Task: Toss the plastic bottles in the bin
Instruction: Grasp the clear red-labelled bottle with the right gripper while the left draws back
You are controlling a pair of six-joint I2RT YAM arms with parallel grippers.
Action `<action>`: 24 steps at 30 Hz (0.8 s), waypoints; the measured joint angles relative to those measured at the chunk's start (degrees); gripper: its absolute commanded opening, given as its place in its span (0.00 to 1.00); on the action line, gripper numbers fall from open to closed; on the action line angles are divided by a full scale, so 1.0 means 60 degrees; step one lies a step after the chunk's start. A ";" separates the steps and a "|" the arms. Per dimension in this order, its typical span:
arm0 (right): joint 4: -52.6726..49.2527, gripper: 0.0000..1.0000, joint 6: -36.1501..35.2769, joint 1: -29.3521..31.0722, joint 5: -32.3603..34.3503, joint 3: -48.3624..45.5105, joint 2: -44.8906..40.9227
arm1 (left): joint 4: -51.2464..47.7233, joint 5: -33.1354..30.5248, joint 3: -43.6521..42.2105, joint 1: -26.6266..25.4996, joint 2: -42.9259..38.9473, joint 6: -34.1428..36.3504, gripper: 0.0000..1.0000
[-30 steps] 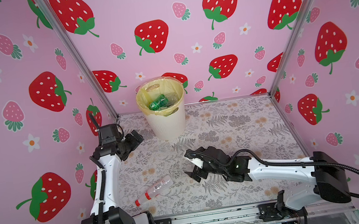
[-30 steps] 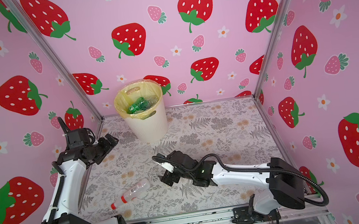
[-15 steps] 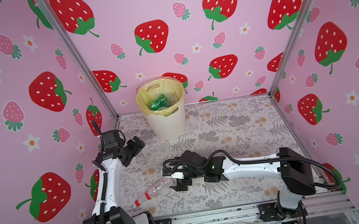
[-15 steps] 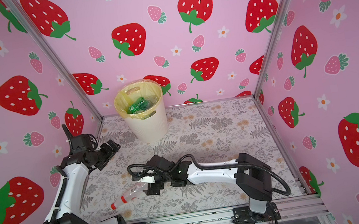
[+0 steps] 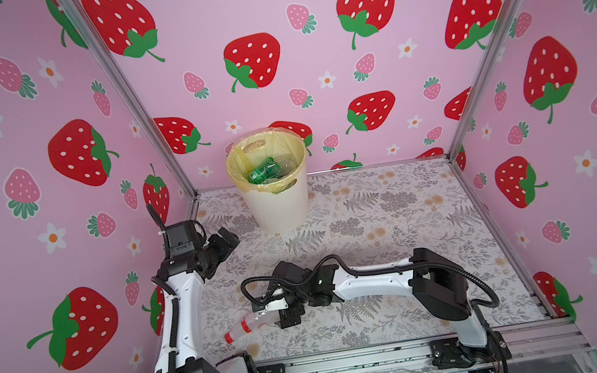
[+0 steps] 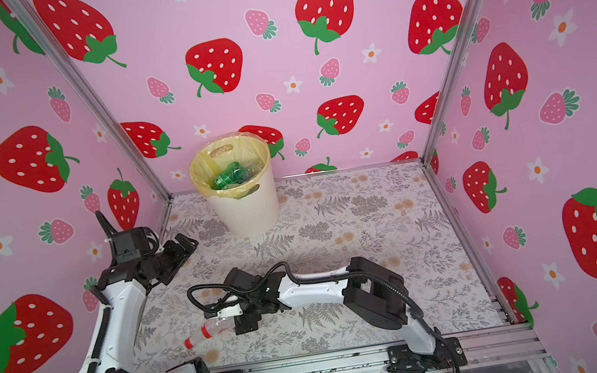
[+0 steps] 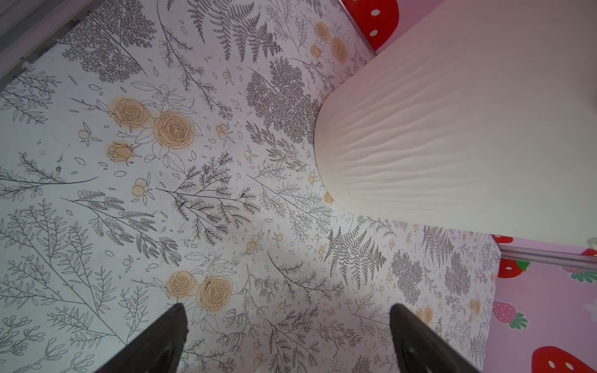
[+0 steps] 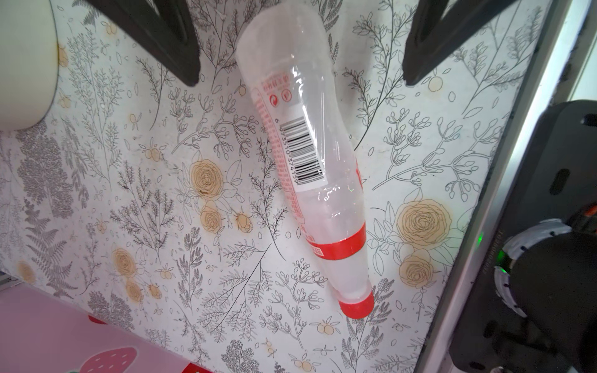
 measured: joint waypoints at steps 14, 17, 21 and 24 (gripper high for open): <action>-0.0514 0.90 -0.0532 0.0000 0.0018 0.1290 0.1486 | 0.0171 0.0499 -0.0175 0.0277 0.0069 -0.0277 0.99; -0.0572 0.84 -0.0597 0.0000 0.0022 0.1366 0.1676 | 0.0189 0.0576 -0.0215 0.0331 0.0157 -0.0350 0.99; -0.0710 0.73 -0.0692 0.0000 0.0051 0.1366 0.1719 | 0.0251 0.0670 -0.0222 0.0397 0.0186 -0.0393 0.99; -0.0718 0.64 -0.0729 0.0000 0.0102 0.1366 0.1719 | 0.0255 0.0718 -0.0226 0.0423 0.0186 -0.0412 0.99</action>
